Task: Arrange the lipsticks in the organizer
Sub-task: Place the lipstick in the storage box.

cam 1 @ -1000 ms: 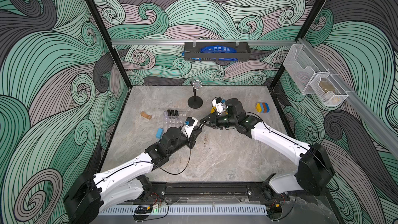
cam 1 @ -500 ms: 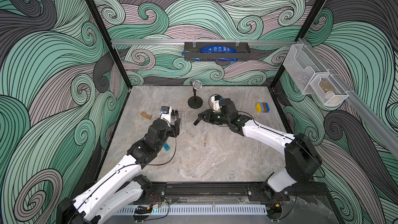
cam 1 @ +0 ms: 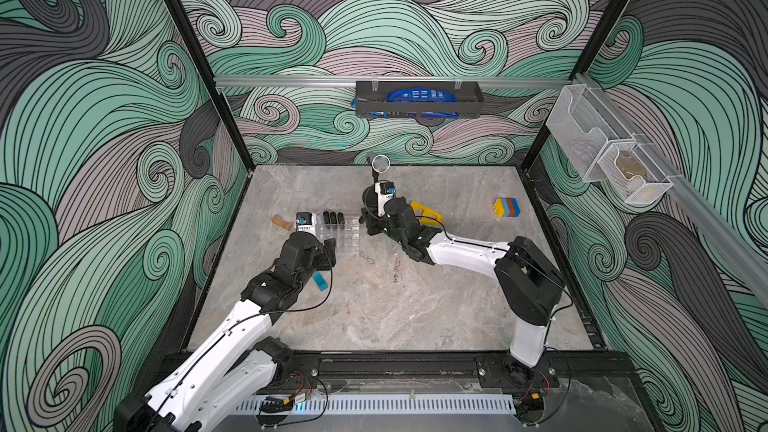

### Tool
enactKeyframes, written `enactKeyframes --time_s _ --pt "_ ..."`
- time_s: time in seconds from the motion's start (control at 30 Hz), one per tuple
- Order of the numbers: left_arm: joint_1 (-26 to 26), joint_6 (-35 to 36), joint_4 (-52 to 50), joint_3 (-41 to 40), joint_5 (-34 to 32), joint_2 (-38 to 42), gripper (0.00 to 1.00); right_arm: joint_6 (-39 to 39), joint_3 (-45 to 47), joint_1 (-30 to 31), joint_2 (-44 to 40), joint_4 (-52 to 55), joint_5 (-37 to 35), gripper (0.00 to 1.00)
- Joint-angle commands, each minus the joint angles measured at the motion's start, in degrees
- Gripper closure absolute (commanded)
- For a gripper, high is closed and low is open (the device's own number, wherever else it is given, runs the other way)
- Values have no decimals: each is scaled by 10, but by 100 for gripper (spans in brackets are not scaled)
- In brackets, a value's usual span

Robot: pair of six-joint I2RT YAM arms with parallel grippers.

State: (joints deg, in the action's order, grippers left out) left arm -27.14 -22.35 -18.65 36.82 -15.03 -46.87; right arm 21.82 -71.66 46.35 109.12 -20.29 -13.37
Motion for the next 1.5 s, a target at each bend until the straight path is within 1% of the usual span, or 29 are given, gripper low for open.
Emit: enactKeyframes --time_s 0.0,0.17,0.27,0.43,0.53,0.93,1.13,1.3,1.47 --pt "3 -13 -21 -2 -27 9 33 -55 -34 9 29 -42 -23 88" --pt "5 -17 -45 3 -75 16 33 -65 -68 22 65 -54 -19 89" --pt "4 -15 -41 -3 -88 30 33 -68 -92 29 91 -50 -19 89" --pt "4 -17 -33 -5 -78 24 34 -60 -123 30 129 -38 -18 90" --pt "4 -17 -28 -7 -78 22 34 -56 -126 29 142 -36 -27 90" --pt "4 -16 -15 -12 -65 23 34 -53 -136 11 171 -33 -17 90" --pt "5 -16 -8 -17 -60 20 34 -65 -162 8 184 -28 -16 90" --pt "5 -16 -9 -17 -60 21 35 -66 -164 11 205 -17 -30 91" --pt "5 -16 -4 -20 -57 22 35 -89 -161 28 206 -7 -66 91"
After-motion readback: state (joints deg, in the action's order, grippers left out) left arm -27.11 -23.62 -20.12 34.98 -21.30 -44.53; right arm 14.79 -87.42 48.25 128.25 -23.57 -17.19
